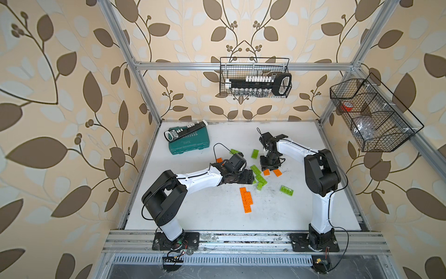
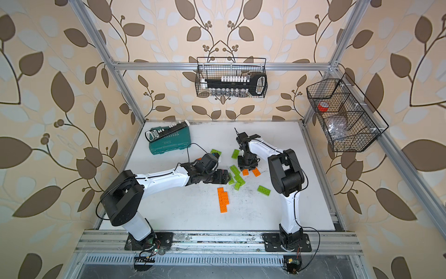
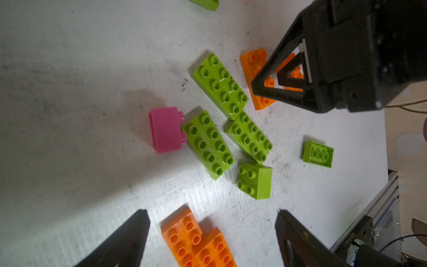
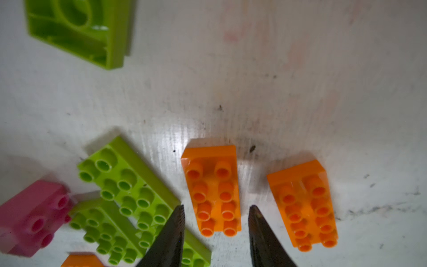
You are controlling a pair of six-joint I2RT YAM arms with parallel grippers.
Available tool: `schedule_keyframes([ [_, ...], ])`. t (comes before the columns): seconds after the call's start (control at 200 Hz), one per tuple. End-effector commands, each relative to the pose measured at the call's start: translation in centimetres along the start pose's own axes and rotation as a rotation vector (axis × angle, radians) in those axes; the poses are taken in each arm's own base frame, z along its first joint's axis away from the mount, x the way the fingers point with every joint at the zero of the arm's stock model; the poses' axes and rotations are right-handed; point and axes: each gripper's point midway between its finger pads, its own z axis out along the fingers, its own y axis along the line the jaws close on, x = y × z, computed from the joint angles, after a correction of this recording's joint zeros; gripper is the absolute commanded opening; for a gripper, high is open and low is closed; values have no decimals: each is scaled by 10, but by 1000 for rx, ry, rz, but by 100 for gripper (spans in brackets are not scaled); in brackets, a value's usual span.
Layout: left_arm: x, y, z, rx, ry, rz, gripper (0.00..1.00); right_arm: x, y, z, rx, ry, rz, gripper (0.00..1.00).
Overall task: Assemble a small pinwheel with lego
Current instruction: Pick up the lego brick from the center of the board.
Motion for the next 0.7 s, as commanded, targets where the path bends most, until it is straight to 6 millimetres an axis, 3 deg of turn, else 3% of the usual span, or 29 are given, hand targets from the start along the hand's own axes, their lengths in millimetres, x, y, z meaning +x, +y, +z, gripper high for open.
schedule_keyframes([
  [0.0,-15,-13,-2,35,-30,24,88,1,1,5,0,36,-15,42],
  [0.19,-13,-13,-1,36,-27,22,88,3,0,14,10,62,-14,37],
  [0.385,-11,-9,-5,28,-30,19,88,6,-5,15,35,76,-2,23],
  [0.58,0,-1,-26,15,-41,24,89,7,-4,-18,15,8,30,20],
  [0.695,19,6,-46,-15,-48,45,90,24,-7,-42,3,-46,68,20],
])
